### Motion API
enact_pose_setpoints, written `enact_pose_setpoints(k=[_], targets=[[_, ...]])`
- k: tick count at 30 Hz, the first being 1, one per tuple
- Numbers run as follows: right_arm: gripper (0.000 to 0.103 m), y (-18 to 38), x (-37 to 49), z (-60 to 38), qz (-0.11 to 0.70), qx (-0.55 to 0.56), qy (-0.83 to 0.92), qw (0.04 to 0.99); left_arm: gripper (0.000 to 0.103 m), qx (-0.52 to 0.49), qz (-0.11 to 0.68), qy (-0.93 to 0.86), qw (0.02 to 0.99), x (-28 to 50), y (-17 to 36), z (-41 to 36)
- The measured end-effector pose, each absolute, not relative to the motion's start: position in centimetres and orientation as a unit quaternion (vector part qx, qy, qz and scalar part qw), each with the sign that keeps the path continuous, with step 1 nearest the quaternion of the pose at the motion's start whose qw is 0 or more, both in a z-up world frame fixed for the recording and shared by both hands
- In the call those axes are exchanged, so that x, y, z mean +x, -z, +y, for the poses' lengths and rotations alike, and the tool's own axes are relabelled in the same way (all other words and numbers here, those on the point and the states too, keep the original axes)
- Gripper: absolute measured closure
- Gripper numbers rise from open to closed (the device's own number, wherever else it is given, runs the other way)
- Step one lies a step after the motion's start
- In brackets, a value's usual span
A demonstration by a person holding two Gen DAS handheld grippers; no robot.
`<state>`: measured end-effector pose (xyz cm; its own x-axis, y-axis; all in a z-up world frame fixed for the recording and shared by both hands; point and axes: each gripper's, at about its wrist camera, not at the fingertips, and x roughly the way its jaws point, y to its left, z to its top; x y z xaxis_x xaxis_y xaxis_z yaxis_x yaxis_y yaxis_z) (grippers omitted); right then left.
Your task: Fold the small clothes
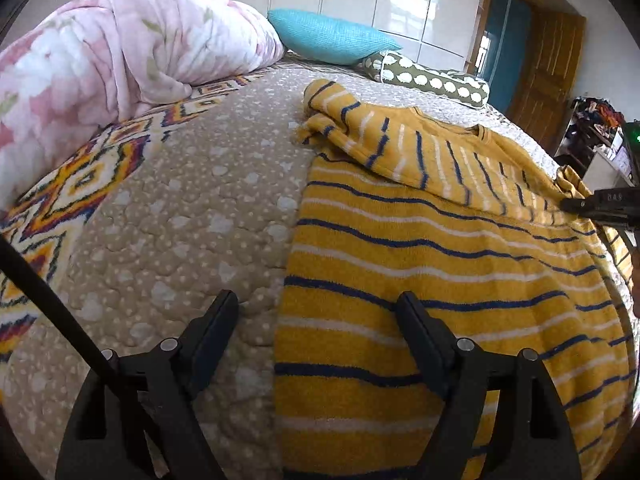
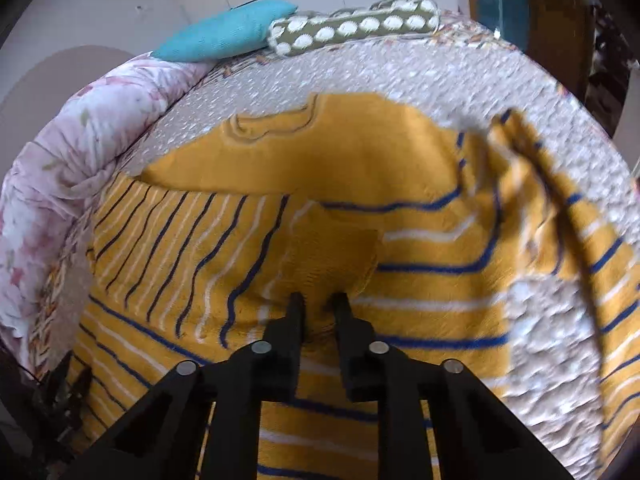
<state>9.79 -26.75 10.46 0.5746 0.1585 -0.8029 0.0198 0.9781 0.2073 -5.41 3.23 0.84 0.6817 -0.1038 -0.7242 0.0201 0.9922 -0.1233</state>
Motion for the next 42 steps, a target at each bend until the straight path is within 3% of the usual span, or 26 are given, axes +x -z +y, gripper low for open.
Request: enact_pose_setpoints(k=[2, 5, 10, 15, 24, 29, 33, 34, 35, 36, 37, 42], targets=[[0.096, -10.8, 9.7, -27.5, 0.448, 0.065, 0.018, 0.891, 0.023, -0.045, 0.398, 0.031, 0.916, -5.3, -0.9, 3.1], [0.096, -10.3, 9.7, -28.9, 0.457, 0.022, 0.079, 0.886, 0.023, -0.044, 0.398, 0.031, 0.916, -5.3, -0.9, 3.1], [0.094, -13.5, 3.1, -33.6, 0.409, 0.111, 0.035, 0.905, 0.023, -0.043, 0.398, 0.030, 0.916, -5.4, -0.8, 3.1], [0.064, -14.9, -5.5, -41.2, 0.370, 0.227, 0.055, 0.899, 0.023, -0.044, 0.397, 0.031, 0.916, -5.3, -0.9, 3.1], [0.047, -12.0, -17.4, -47.0, 0.382, 0.225, 0.144, 0.885, 0.023, -0.044, 0.398, 0.030, 0.916, -5.3, -0.9, 3.1], [0.037, -10.4, -17.2, -43.4, 0.409, 0.085, 0.138, 0.898, 0.023, -0.043, 0.398, 0.030, 0.916, -5.2, -0.9, 3.1], [0.036, -8.1, -15.2, -43.4, 0.427, 0.050, 0.170, 0.887, 0.023, -0.044, 0.398, 0.030, 0.916, -5.3, -0.9, 3.1], [0.037, -7.9, -15.0, -44.0, 0.425, 0.061, 0.175, 0.886, 0.023, -0.044, 0.398, 0.030, 0.916, -5.3, -0.9, 3.1], [0.057, -7.8, -14.8, -44.6, 0.426, 0.077, 0.177, 0.884, 0.023, -0.044, 0.398, 0.030, 0.916, -5.3, -0.9, 3.1], [0.088, -7.9, -14.6, -45.2, 0.430, 0.087, 0.180, 0.881, 0.023, -0.044, 0.398, 0.030, 0.916, -5.3, -0.9, 3.1], [0.094, -8.2, -14.6, -45.9, 0.430, 0.097, 0.185, 0.878, 0.023, -0.044, 0.398, 0.030, 0.916, -5.3, -0.9, 3.1], [0.095, -13.0, -17.8, -50.7, 0.354, 0.171, 0.220, 0.893, 0.023, -0.044, 0.398, 0.030, 0.916, -5.3, -0.9, 3.1]])
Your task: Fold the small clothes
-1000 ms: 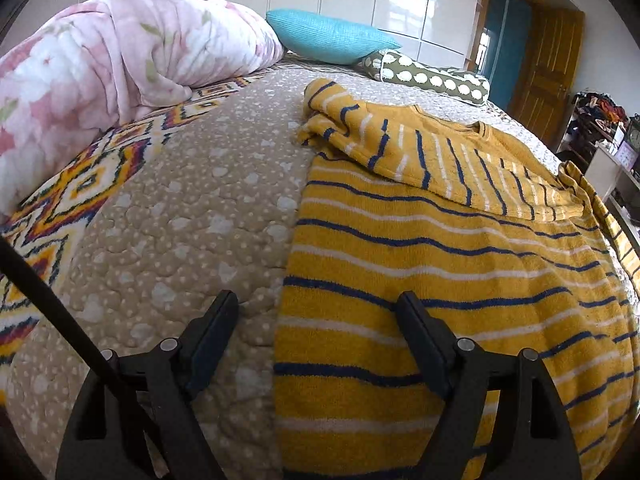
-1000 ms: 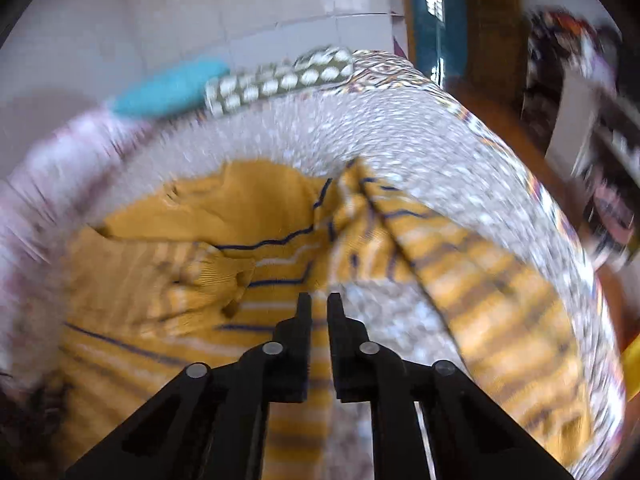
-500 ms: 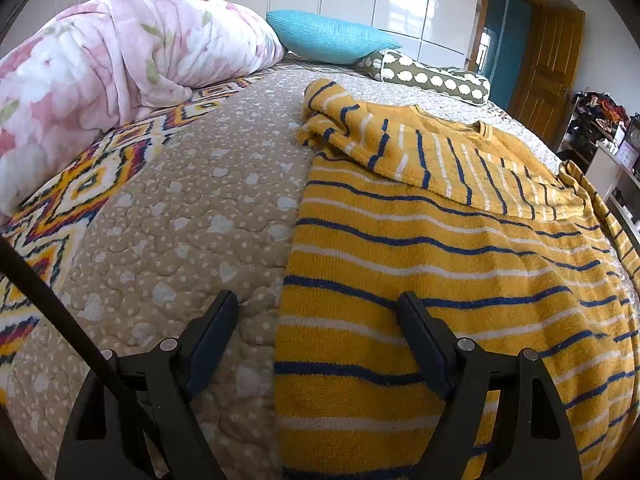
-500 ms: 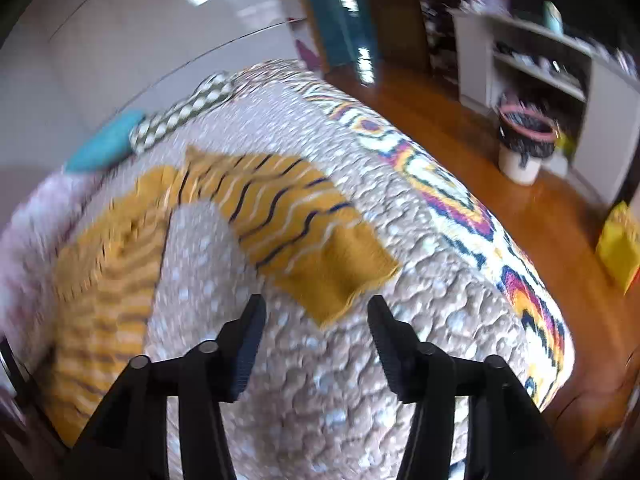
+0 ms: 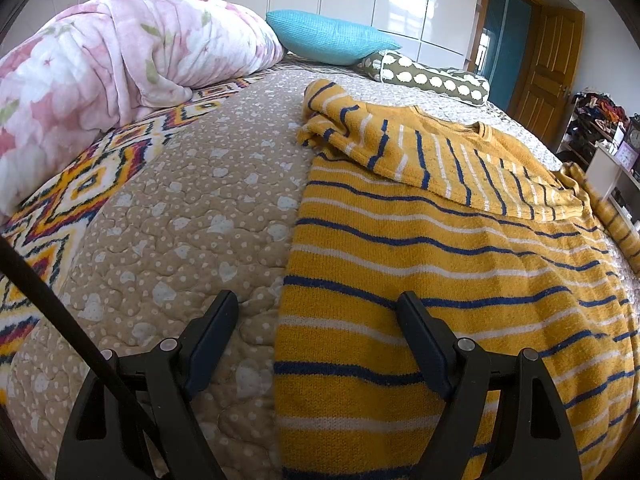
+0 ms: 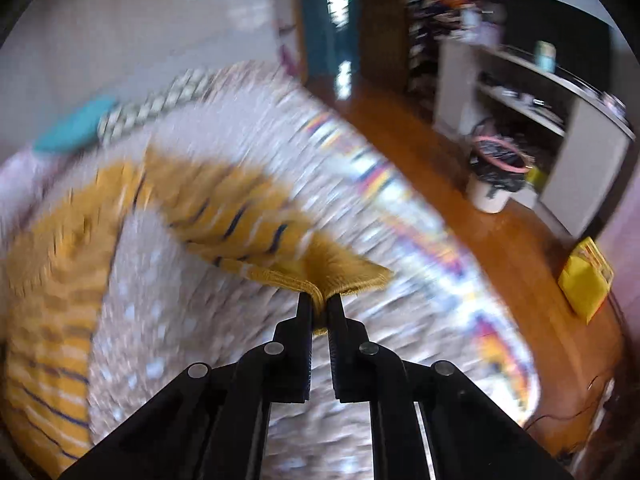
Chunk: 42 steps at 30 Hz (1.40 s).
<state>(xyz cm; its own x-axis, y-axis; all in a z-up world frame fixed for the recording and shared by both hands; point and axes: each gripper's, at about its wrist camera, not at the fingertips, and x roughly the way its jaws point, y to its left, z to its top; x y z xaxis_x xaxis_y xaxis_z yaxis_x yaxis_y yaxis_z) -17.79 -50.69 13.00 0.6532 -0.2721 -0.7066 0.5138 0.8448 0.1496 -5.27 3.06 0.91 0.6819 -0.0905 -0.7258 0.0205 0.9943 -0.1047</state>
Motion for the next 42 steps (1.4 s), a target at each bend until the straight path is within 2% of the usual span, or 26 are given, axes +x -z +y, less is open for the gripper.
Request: enact_pose_setpoints(k=[9, 12, 17, 20, 21, 23, 27, 29, 35, 37, 38, 39, 40, 42], targets=[[0.096, -20.3, -19.0, -56.9, 0.267, 0.303, 0.170, 0.899, 0.022, -0.043, 0.399, 0.030, 0.916, -5.2, -0.9, 3.1], [0.097, -20.6, -17.6, -58.9, 0.276, 0.305, 0.209, 0.887, 0.022, -0.043, 0.398, 0.030, 0.916, -5.3, -0.9, 3.1], [0.097, -17.6, -15.2, -63.5, 0.330, 0.273, 0.342, 0.837, 0.022, -0.043, 0.398, 0.030, 0.916, -5.3, -0.9, 3.1], [0.091, -16.0, -16.4, -64.2, 0.322, 0.316, 0.330, 0.829, 0.022, -0.043, 0.399, 0.030, 0.916, -5.3, -0.9, 3.1], [0.078, -15.5, -17.0, -63.8, 0.315, 0.335, 0.304, 0.834, 0.022, -0.043, 0.399, 0.030, 0.916, -5.3, -0.9, 3.1], [0.061, -14.0, -17.7, -62.9, 0.311, 0.366, 0.258, 0.838, 0.022, -0.042, 0.399, 0.030, 0.916, -5.3, -0.9, 3.1], [0.059, -10.9, -17.8, -61.0, 0.320, 0.415, 0.185, 0.831, 0.022, -0.041, 0.399, 0.028, 0.916, -5.2, -0.9, 3.1], [0.055, -9.8, -17.3, -60.2, 0.333, 0.394, 0.205, 0.832, 0.022, -0.039, 0.399, 0.026, 0.916, -5.2, -0.9, 3.2], [0.035, -9.2, -14.3, -60.2, 0.348, 0.250, 0.301, 0.852, 0.022, -0.038, 0.398, 0.026, 0.916, -5.2, -0.9, 3.2], [0.035, -8.7, -13.5, -60.5, 0.353, 0.253, 0.281, 0.856, 0.022, -0.038, 0.399, 0.026, 0.916, -5.2, -0.9, 3.2], [0.046, -8.5, -13.3, -60.5, 0.355, 0.273, 0.250, 0.859, 0.022, -0.038, 0.399, 0.026, 0.916, -5.2, -0.9, 3.2], [0.076, -8.6, -13.4, -60.4, 0.357, 0.287, 0.231, 0.858, 0.022, -0.039, 0.399, 0.026, 0.916, -5.2, -0.9, 3.3], [0.086, -8.9, -13.3, -60.0, 0.361, 0.294, 0.224, 0.856, 0.022, -0.038, 0.399, 0.026, 0.916, -5.2, -0.9, 3.2], [0.095, -10.4, -14.0, -59.3, 0.355, 0.320, 0.193, 0.857, 0.022, -0.039, 0.399, 0.027, 0.916, -5.2, -0.9, 3.3]])
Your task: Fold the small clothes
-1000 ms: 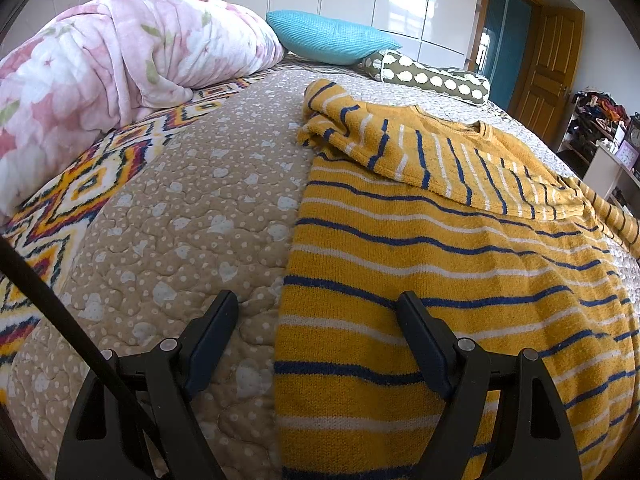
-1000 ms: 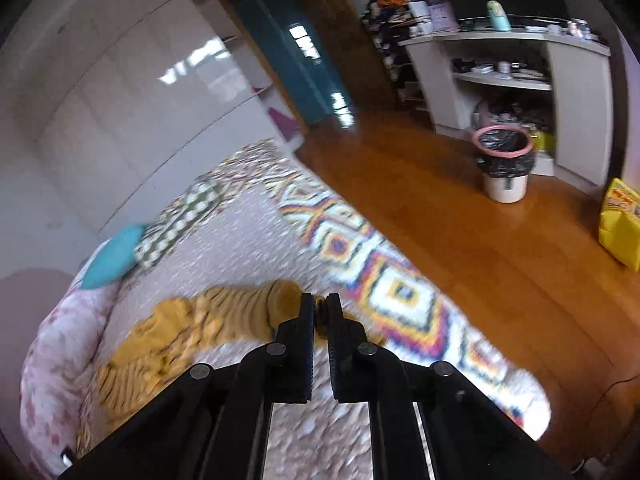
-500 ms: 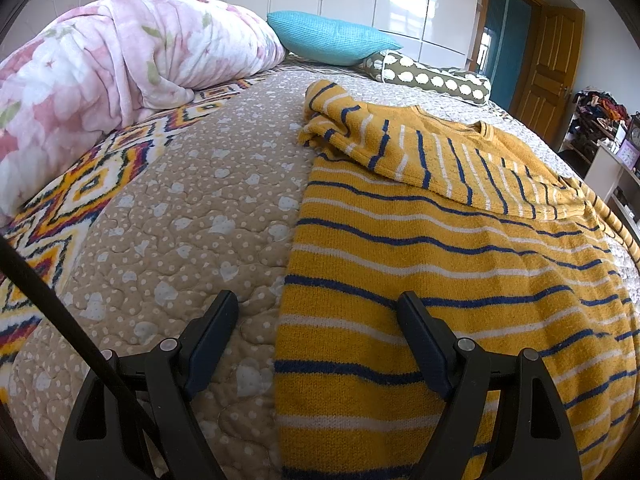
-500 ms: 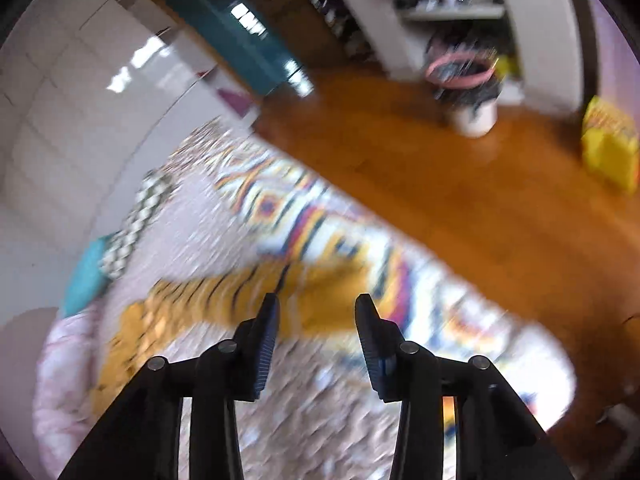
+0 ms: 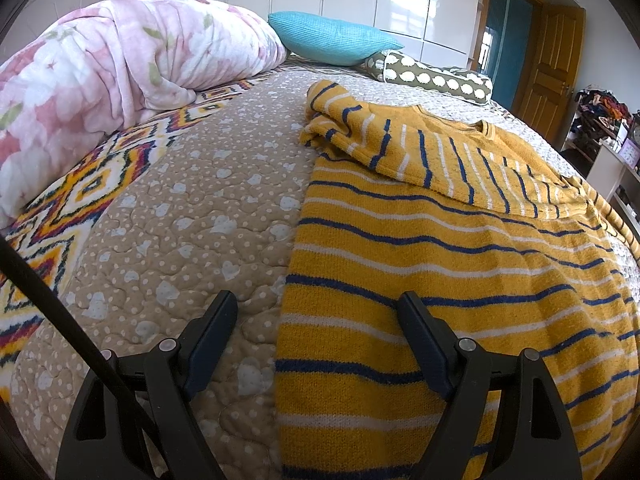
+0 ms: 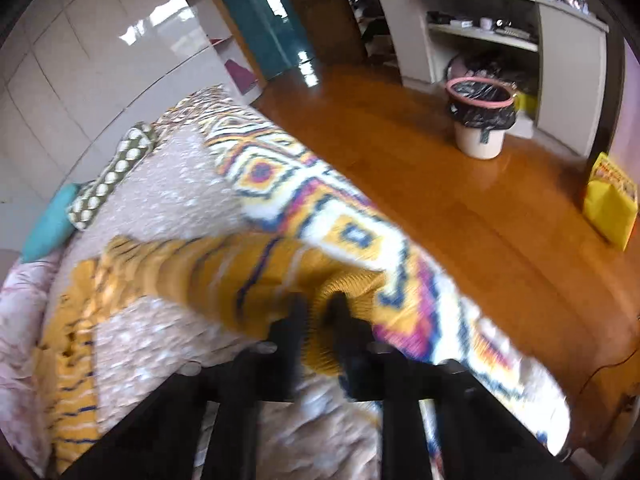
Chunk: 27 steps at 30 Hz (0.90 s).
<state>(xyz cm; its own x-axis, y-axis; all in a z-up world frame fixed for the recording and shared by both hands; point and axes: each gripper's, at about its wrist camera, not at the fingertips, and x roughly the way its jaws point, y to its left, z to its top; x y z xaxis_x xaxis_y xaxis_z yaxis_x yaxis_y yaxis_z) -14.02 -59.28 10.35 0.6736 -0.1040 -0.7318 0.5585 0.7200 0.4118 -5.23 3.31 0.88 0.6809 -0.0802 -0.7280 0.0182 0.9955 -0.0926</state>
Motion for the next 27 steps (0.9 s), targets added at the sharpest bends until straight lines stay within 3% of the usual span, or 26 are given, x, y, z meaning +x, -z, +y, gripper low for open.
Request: enact_pose_setpoints(k=[5, 9, 13, 15, 19, 27], targets=[[0.096, -18.5, -18.7, -58.3, 0.243, 0.466, 0.061, 0.849, 0.022, -0.038, 0.399, 0.026, 0.916, -5.3, -0.9, 3.3], [0.095, -22.3, -21.9, -60.2, 0.178, 0.507, 0.081, 0.839, 0.022, -0.039, 0.397, 0.027, 0.916, -5.3, -0.9, 3.3], [0.083, -17.8, -21.6, -61.9, 0.256, 0.489, 0.148, 0.821, 0.022, -0.041, 0.396, 0.026, 0.917, -5.3, -0.9, 3.4], [0.064, -13.9, -22.6, -62.1, 0.289, 0.484, 0.223, 0.795, 0.022, -0.040, 0.397, 0.026, 0.917, -5.2, -0.9, 3.5], [0.064, -9.5, -24.0, -60.8, 0.281, 0.519, 0.189, 0.785, 0.022, -0.040, 0.396, 0.025, 0.917, -5.3, -0.9, 3.3], [0.054, -6.8, -21.6, -58.3, 0.282, 0.525, 0.146, 0.789, 0.021, -0.040, 0.396, 0.026, 0.917, -5.3, -0.9, 3.4]])
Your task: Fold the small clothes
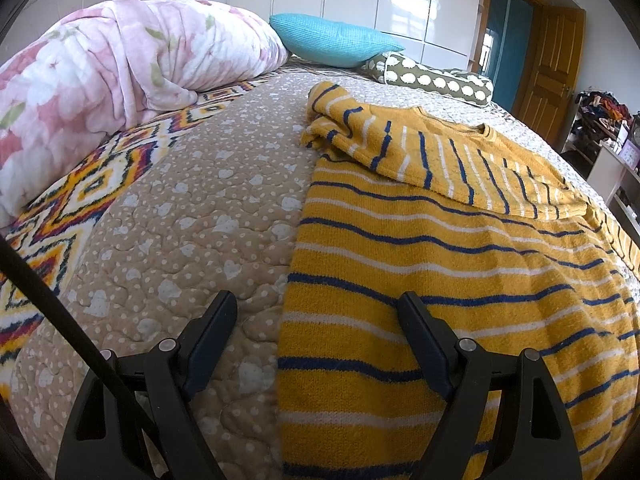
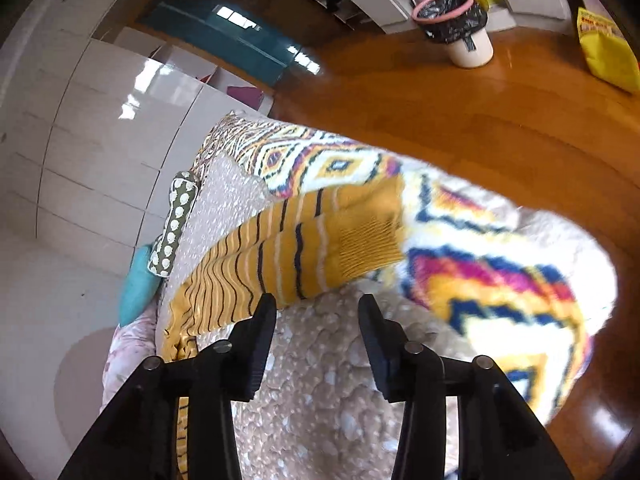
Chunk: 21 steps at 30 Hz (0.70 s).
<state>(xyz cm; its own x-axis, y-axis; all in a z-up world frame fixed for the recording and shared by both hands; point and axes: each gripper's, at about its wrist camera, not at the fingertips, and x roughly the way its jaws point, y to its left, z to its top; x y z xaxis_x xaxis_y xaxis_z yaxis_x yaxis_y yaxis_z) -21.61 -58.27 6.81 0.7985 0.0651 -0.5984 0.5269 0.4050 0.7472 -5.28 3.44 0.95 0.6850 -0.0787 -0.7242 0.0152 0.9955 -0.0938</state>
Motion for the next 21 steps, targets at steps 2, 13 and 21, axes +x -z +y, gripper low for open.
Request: enact_pose_setpoints(k=[2, 13, 21], targets=[[0.052, -5.7, -20.4, -58.8, 0.279, 0.524, 0.163, 0.788, 0.021, -0.040, 0.396, 0.026, 0.917, -5.3, -1.0, 3.4], [0.093, -11.7, -12.1, -56.6, 0.304, 0.400, 0.208, 0.839, 0.021, -0.047, 0.399, 0.029, 0.915, -5.1, -0.9, 3.8], [0.093, -22.1, -1.5, -43.6, 0.306, 0.311, 0.046, 0.899, 0.020, -0.055, 0.396, 0.036, 0.916, -5.1, -0.8, 4.1]])
